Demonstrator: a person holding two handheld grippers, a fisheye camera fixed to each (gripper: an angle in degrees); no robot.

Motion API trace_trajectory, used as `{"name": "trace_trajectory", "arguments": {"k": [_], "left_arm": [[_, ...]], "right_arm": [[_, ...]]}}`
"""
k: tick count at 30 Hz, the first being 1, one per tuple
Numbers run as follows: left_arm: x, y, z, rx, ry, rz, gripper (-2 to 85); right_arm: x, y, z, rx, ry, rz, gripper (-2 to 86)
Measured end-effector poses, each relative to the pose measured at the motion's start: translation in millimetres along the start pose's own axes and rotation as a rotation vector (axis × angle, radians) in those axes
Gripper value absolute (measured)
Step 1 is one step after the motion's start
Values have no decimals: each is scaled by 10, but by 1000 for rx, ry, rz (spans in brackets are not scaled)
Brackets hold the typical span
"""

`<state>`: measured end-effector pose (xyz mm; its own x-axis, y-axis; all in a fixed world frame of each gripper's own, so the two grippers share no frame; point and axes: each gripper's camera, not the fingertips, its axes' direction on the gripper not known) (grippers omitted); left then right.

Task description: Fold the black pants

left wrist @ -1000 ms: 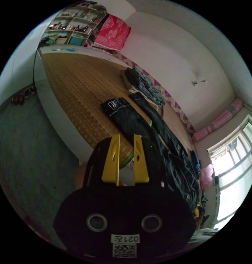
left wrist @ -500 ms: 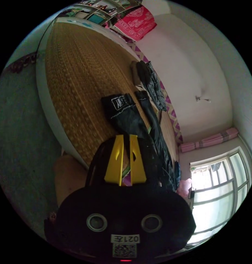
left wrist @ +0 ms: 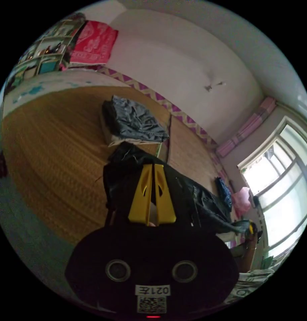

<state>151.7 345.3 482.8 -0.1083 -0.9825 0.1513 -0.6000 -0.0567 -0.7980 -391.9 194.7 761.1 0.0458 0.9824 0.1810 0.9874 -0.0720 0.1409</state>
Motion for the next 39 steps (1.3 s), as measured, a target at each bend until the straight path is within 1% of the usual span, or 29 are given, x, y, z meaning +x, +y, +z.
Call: {"name": "trace_trajectory", "arguments": {"k": [2,3,5,8,9,11,12,15,17,18,20,21,23,24,26,28,29,31,34,36,39], "left_arm": [[167,-466,514,-85,-57,26,-9],[191,-567,670,-111,-77,24,-9],[227,-849,1351,-209,-140,10,-9],[171,-937,2103,-320,-262,46,-7],[145,-931,2169,-310,-306,45,-7],[84,-916,2168,-209,-357,115,-8],[62,-910,2137,-188,-367,136,-8],[-118,-844,1956,-175,-298,177,-8],[-225,-724,1807,-168,-237,190,-5],[-250,-695,1782,-169,-229,189,-4],[-387,-591,1717,-160,-205,147,5],[-429,-572,1716,-165,-198,132,9],[-626,-518,1736,-165,-200,58,32],[-683,-511,1748,-168,-208,36,37],[-938,-489,1782,-164,-184,-82,54],[-1140,-488,1790,-143,-141,-184,62],[-1252,-498,1801,-126,-95,-231,66],[-1375,-546,1865,-130,-73,-271,67],[-1511,-630,1974,-119,-35,-288,52],[-1602,-659,2004,-114,2,-298,13],[-1739,-672,1929,-100,73,-310,-4]], "right_arm": [[93,-483,545,-61,30,45,11],[159,-587,694,-76,40,70,12],[507,-891,1296,-140,111,163,17],[967,-993,1871,-185,232,226,30],[1038,-990,1945,-199,230,231,33],[1126,-919,1978,-140,133,244,44],[1102,-901,1972,-136,114,229,49],[826,-766,1914,-159,95,95,60],[420,-560,1977,-208,99,-72,60],[301,-490,2028,-233,90,-121,59],[-183,-142,2329,-346,73,-305,58],[-306,-39,2415,-371,67,-355,58],[-728,386,2785,-474,83,-521,60],[-814,493,2877,-491,86,-558,62],[-1043,891,3293,-609,112,-659,74],[-1121,1123,3530,-664,141,-689,82],[-1174,1241,3620,-659,172,-717,86],[-1242,1350,3702,-644,199,-749,87],[-1248,1387,3799,-632,193,-728,87],[-1188,1377,3854,-640,175,-685,87],[-1105,1403,3915,-653,173,-662,84]]}}
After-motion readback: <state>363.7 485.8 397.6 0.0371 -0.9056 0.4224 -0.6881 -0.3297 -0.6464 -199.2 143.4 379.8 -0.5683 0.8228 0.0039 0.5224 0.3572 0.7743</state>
